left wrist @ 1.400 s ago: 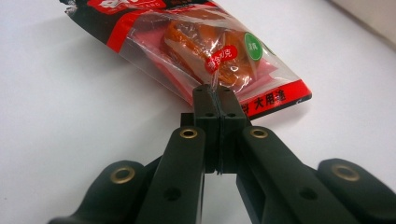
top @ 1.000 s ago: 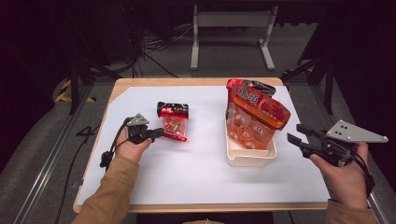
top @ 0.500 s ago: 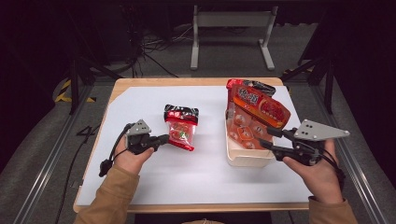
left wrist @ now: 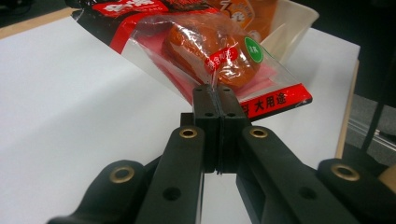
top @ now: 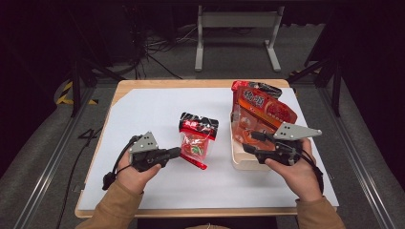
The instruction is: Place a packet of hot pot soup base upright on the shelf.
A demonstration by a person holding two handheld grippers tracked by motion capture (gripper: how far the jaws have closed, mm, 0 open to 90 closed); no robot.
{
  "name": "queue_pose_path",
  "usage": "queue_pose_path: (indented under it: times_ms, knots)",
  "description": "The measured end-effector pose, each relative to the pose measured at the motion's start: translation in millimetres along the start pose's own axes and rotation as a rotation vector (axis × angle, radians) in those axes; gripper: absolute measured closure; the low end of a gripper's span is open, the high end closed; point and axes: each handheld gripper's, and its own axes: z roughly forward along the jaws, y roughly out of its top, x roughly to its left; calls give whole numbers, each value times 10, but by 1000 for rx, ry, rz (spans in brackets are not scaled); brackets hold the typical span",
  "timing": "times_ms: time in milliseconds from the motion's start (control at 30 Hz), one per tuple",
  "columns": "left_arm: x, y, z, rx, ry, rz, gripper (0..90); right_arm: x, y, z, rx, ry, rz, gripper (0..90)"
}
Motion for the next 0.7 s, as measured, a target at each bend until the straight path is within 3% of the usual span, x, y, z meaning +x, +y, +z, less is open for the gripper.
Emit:
queue_pose_path:
  times_ms: [467, 700]
  knots:
    - [-190, -82, 44, -7, -57, 66, 898, 31, -29, 362, 5, 35, 58, 358]
    - [-292, -91, 37, -16, -75, 98, 898, 32, -34, 493, -1, 91, 91, 320]
